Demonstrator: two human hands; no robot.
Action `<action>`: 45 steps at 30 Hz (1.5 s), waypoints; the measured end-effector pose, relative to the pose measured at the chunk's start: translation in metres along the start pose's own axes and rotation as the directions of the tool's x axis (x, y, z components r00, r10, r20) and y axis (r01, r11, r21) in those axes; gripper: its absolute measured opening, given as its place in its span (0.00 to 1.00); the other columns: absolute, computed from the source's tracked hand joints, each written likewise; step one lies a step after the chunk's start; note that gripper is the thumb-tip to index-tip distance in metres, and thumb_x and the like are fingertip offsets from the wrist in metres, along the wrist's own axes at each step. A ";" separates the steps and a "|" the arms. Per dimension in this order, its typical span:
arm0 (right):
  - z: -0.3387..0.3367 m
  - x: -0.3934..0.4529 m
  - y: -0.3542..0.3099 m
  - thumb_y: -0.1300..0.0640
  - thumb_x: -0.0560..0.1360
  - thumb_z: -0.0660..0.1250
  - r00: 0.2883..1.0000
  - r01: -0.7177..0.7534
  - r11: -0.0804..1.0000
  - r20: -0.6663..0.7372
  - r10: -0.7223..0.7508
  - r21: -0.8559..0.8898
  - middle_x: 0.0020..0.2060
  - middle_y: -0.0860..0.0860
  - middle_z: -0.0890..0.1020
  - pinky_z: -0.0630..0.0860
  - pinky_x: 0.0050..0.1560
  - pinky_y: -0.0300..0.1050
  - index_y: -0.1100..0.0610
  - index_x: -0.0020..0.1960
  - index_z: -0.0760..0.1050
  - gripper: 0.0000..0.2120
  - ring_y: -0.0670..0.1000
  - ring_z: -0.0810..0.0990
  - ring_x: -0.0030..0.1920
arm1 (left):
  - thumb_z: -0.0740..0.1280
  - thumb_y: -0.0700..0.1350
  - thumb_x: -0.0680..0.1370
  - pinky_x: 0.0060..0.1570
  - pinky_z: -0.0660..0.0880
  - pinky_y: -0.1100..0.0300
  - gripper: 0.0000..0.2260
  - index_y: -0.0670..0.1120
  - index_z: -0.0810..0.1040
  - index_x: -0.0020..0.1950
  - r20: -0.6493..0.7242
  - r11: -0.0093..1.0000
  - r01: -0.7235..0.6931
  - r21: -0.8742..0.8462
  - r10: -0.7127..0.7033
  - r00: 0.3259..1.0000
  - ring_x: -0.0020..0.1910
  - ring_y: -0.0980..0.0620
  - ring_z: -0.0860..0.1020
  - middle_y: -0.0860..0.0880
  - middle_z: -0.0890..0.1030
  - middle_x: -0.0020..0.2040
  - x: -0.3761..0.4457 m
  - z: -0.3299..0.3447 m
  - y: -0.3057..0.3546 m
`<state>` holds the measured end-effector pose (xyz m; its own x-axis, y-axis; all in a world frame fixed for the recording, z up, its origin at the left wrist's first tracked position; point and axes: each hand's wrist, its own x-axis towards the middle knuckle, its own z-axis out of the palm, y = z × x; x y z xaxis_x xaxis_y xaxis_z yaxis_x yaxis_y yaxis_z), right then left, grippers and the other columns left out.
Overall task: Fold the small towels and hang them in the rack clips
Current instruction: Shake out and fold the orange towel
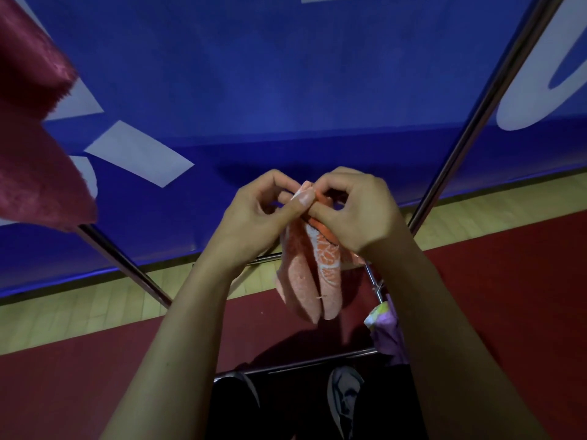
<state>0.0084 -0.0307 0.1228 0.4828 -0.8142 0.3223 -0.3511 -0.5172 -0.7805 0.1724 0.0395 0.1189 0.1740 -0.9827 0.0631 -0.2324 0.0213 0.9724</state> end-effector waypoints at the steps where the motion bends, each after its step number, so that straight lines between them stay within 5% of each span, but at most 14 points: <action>1: 0.001 0.000 -0.002 0.44 0.73 0.72 1.000 -0.004 1.000 -0.005 0.004 0.008 0.39 0.47 0.82 0.77 0.40 0.40 0.51 0.45 0.83 0.11 0.45 0.81 0.40 | 0.73 0.58 0.77 0.40 0.77 0.56 0.15 0.47 0.82 0.53 -0.005 1.000 0.015 -0.019 -0.015 1.000 0.39 0.51 0.82 0.47 0.85 0.43 0.000 0.000 0.000; 3: 0.003 0.000 -0.003 0.47 0.74 0.75 0.999 -0.030 0.999 -0.015 0.031 0.045 0.38 0.46 0.83 0.76 0.38 0.36 0.51 0.46 0.80 0.08 0.43 0.82 0.39 | 0.73 0.56 0.77 0.41 0.75 0.56 0.15 0.45 0.82 0.53 -0.021 0.996 0.055 -0.065 -0.057 0.998 0.38 0.51 0.79 0.46 0.83 0.41 0.002 -0.001 0.000; 8: 0.006 0.000 -0.005 0.45 0.73 0.77 0.998 -0.056 0.997 -0.005 0.056 0.057 0.36 0.45 0.84 0.77 0.39 0.35 0.50 0.49 0.73 0.15 0.42 0.83 0.39 | 0.74 0.58 0.78 0.46 0.78 0.34 0.15 0.47 0.83 0.54 0.011 0.999 0.039 -0.020 -0.039 0.999 0.42 0.38 0.80 0.36 0.83 0.46 0.000 -0.008 0.000; 12: 0.003 0.001 -0.006 0.46 0.75 0.75 0.995 -0.098 0.994 0.027 0.097 0.044 0.38 0.41 0.86 0.76 0.40 0.32 0.48 0.54 0.74 0.14 0.39 0.84 0.39 | 0.73 0.53 0.79 0.55 0.78 0.30 0.11 0.49 0.84 0.57 0.061 0.999 -0.018 0.047 0.015 0.998 0.50 0.29 0.82 0.41 0.85 0.48 -0.005 -0.016 0.003; 15: -0.001 0.000 -0.007 0.47 0.75 0.75 0.989 -0.131 0.991 0.065 0.129 0.024 0.37 0.39 0.86 0.75 0.39 0.30 0.46 0.57 0.75 0.14 0.37 0.84 0.38 | 0.75 0.50 0.77 0.55 0.79 0.34 0.11 0.50 0.84 0.58 0.089 0.993 -0.057 0.104 0.048 0.995 0.49 0.32 0.82 0.45 0.86 0.48 -0.007 -0.019 0.003; 21: -0.004 0.000 -0.010 0.46 0.76 0.73 0.976 -0.180 0.979 0.144 0.165 0.096 0.38 0.44 0.87 0.84 0.45 0.47 0.48 0.60 0.77 0.15 0.42 0.86 0.39 | 0.77 0.51 0.76 0.52 0.79 0.41 0.05 0.54 0.86 0.51 0.027 0.970 -0.073 0.231 0.069 0.997 0.46 0.42 0.83 0.49 0.86 0.44 -0.006 -0.018 -0.001; 24: -0.005 0.000 -0.010 0.42 0.78 0.67 0.969 -0.203 0.963 0.176 0.172 0.176 0.40 0.45 0.88 0.85 0.46 0.49 0.47 0.58 0.77 0.13 0.43 0.87 0.41 | 0.74 0.51 0.79 0.52 0.81 0.41 0.05 0.52 0.86 0.49 -0.006 0.968 -0.072 0.241 0.076 0.997 0.45 0.44 0.85 0.48 0.86 0.44 -0.005 -0.017 -0.002; 28: -0.001 0.000 0.005 0.32 0.72 0.69 0.911 -0.249 0.962 0.364 0.194 0.111 0.40 0.45 0.87 0.83 0.45 0.48 0.46 0.58 0.76 0.23 0.44 0.86 0.41 | 0.70 0.47 0.82 0.53 0.81 0.49 0.07 0.44 0.82 0.51 -0.027 0.979 -0.130 0.158 0.136 0.990 0.48 0.50 0.85 0.48 0.86 0.45 -0.006 -0.016 0.001; 33: 0.006 -0.001 0.037 0.44 0.74 0.74 0.801 -0.184 0.909 0.479 0.360 -0.375 0.38 0.46 0.86 0.76 0.39 0.40 0.52 0.50 0.82 0.12 0.43 0.83 0.36 | 0.67 0.45 0.84 0.50 0.80 0.48 0.06 0.42 0.79 0.53 -0.210 0.995 -0.102 0.021 0.104 0.972 0.43 0.47 0.84 0.46 0.85 0.42 -0.004 -0.020 0.003; 35: 0.004 -0.002 0.042 0.46 0.74 0.74 0.767 -0.217 0.890 0.494 0.409 -0.401 0.32 0.44 0.84 0.75 0.36 0.40 0.51 0.45 0.82 0.08 0.39 0.80 0.29 | 0.68 0.49 0.84 0.51 0.82 0.45 0.08 0.45 0.80 0.53 -0.329 0.997 -0.070 0.032 0.077 0.941 0.44 0.43 0.85 0.46 0.85 0.42 -0.003 -0.022 0.002; 41: -0.012 -0.003 0.061 0.50 0.75 0.73 0.760 -0.230 0.863 0.471 0.448 -0.451 0.34 0.42 0.83 0.72 0.39 0.41 0.46 0.38 0.79 0.07 0.41 0.81 0.36 | 0.69 0.60 0.81 0.52 0.82 0.42 0.15 0.48 0.82 0.51 -0.571 0.998 0.008 -0.065 -0.044 0.819 0.45 0.42 0.84 0.38 0.84 0.45 0.002 -0.041 -0.004; 45: -0.022 -0.007 0.066 0.53 0.77 0.70 0.731 -0.323 0.851 0.463 0.502 -0.413 0.39 0.46 0.85 0.79 0.39 0.40 0.50 0.51 0.81 0.03 0.47 0.85 0.39 | 0.66 0.59 0.83 0.55 0.83 0.43 0.15 0.49 0.81 0.58 -0.645 0.991 0.109 -0.080 -0.134 0.752 0.50 0.48 0.86 0.46 0.86 0.51 0.001 -0.054 -0.013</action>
<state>-0.0360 -0.0647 0.0805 0.5481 -0.7324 -0.4041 -0.7864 -0.2866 -0.5471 0.2274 0.0481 0.1179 0.7796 -0.6233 0.0618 -0.1350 -0.0709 0.9883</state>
